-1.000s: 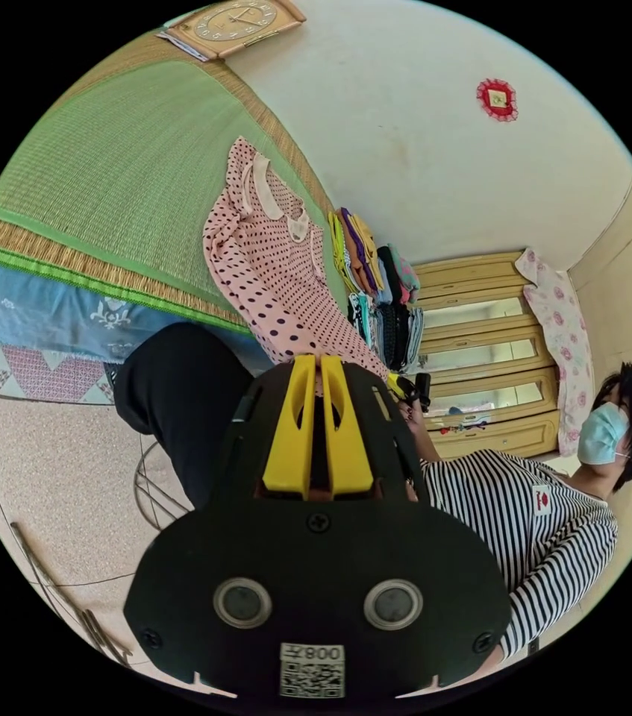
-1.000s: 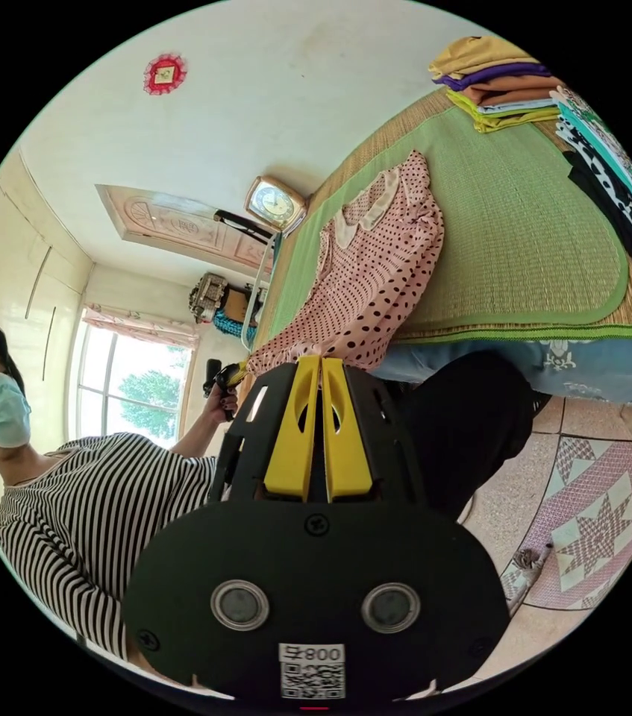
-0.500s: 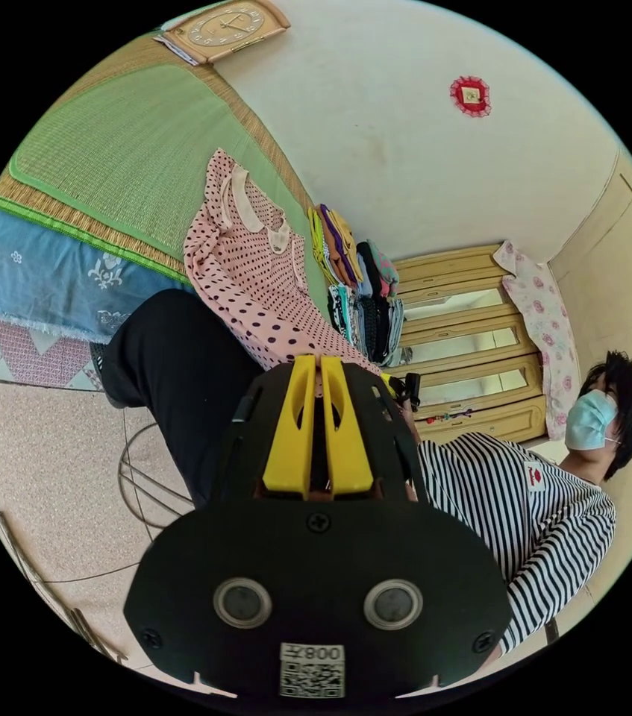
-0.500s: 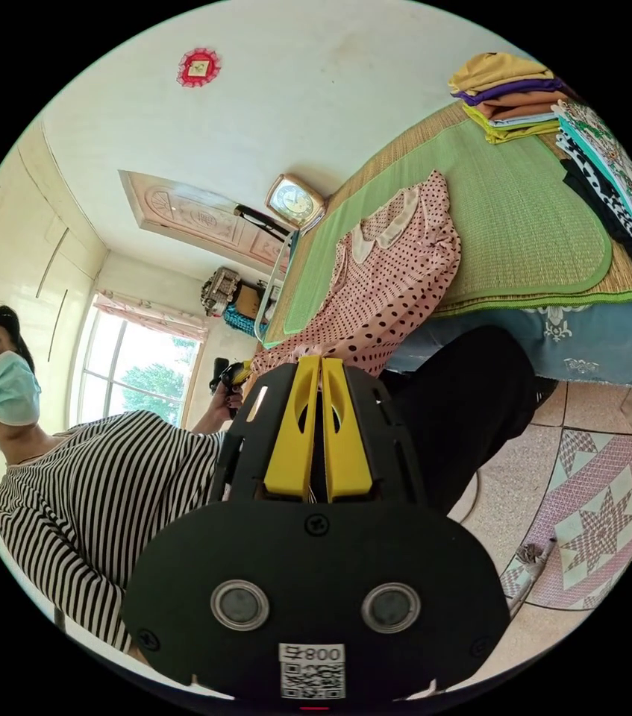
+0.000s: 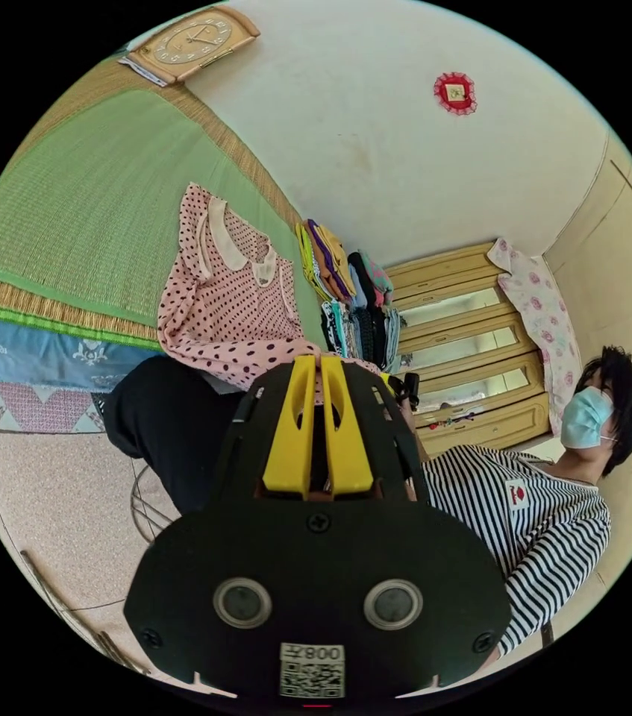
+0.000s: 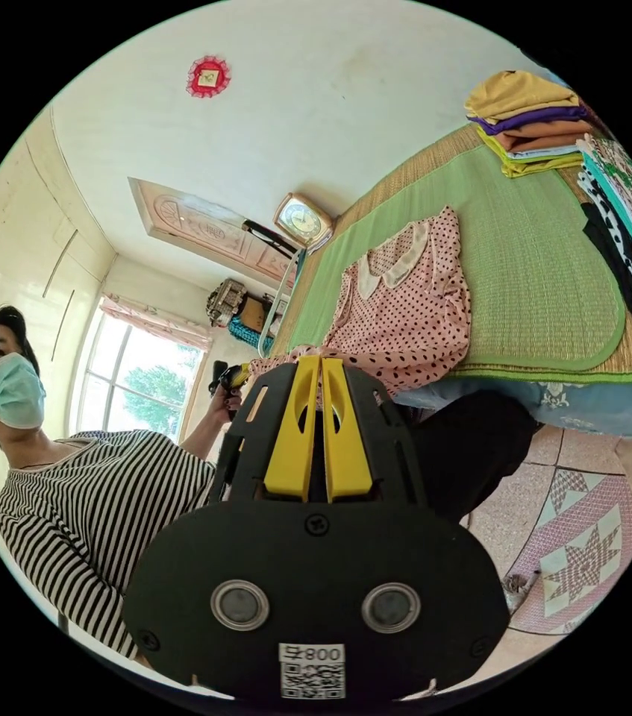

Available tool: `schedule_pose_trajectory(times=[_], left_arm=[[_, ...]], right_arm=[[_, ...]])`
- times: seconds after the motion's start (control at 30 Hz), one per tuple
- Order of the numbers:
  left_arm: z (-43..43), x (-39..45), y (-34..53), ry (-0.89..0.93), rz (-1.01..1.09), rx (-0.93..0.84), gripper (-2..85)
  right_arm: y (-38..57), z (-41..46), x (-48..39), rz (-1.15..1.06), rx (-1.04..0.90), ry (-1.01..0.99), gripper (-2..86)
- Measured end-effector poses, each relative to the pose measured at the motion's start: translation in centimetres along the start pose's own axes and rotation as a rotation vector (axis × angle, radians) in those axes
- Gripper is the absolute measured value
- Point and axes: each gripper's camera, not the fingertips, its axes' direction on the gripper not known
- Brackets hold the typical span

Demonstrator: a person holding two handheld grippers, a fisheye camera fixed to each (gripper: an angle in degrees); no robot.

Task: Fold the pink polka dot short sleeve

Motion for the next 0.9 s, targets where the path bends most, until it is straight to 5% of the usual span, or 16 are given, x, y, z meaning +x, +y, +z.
schedule_pose_trajectory(times=[0.37,0.9], left_arm=[[4.7,-2.1,-19.0,-0.063,0.039,-0.017,1.2],[13.9,-16.5,-38.2,-0.135,-0.228,0.007,4.4]], right_arm=[[-20.1,2.4,0.8,-0.032,-0.044,0.107,0.1],[-44.9,13.3,11.2,0.188,-0.234,0.206,0.4]])
